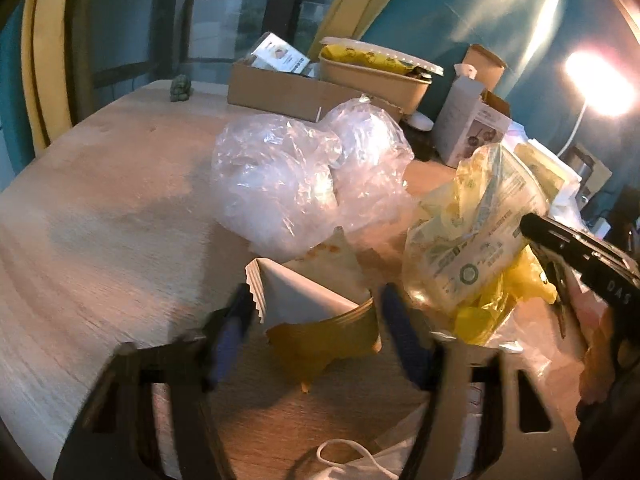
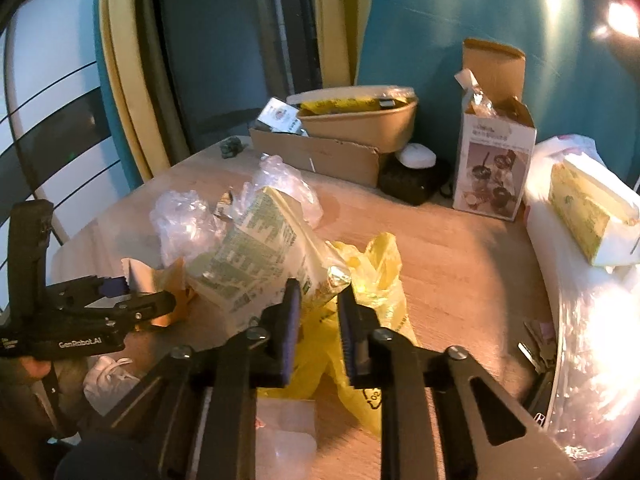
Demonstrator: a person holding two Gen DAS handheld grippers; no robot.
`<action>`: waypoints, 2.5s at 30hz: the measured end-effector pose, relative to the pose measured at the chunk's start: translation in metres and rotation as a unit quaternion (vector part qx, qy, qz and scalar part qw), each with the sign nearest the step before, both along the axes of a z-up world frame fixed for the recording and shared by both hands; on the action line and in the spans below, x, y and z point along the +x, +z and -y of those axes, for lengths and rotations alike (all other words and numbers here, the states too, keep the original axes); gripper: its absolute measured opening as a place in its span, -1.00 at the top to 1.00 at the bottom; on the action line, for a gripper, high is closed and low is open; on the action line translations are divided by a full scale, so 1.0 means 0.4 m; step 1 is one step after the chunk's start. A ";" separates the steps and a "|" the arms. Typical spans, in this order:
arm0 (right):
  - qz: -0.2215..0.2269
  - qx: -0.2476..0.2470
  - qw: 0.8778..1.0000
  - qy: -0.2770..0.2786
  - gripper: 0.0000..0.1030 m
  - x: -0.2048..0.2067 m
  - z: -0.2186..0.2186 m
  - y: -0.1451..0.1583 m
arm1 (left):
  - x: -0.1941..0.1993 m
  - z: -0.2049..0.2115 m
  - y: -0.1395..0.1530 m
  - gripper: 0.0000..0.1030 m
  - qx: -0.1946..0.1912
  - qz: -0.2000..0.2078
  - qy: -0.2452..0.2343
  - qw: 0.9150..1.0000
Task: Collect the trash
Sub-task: 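Move the left gripper back to the table and grasp the silver chip bag, then carry the chip bag with the left gripper over the bucket while the right gripper carries a printed bag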
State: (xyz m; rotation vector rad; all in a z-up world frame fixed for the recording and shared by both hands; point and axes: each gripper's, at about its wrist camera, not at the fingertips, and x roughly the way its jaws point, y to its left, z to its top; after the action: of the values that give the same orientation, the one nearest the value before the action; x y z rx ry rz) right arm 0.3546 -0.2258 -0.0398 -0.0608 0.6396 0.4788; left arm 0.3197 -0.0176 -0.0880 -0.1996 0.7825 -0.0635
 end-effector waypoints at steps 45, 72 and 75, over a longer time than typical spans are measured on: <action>0.123 -0.037 0.989 0.077 0.97 -0.306 -0.329 0.188 | -0.425 -0.213 0.172 0.07 0.053 0.194 0.074 0.977; 0.127 -0.060 0.968 0.206 0.97 -0.409 -0.637 0.152 | -0.630 -0.474 0.095 0.07 0.057 0.185 0.185 0.963; 0.124 -0.061 0.966 0.219 0.97 -0.421 -0.667 0.146 | -0.650 -0.503 0.078 0.07 0.057 0.178 0.196 0.963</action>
State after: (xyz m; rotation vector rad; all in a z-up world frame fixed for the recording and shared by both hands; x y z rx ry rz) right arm 0.1861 0.0412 0.0186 -0.3806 0.4049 0.8433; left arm 0.0596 0.1838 -0.0570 -0.2238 0.3752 0.3129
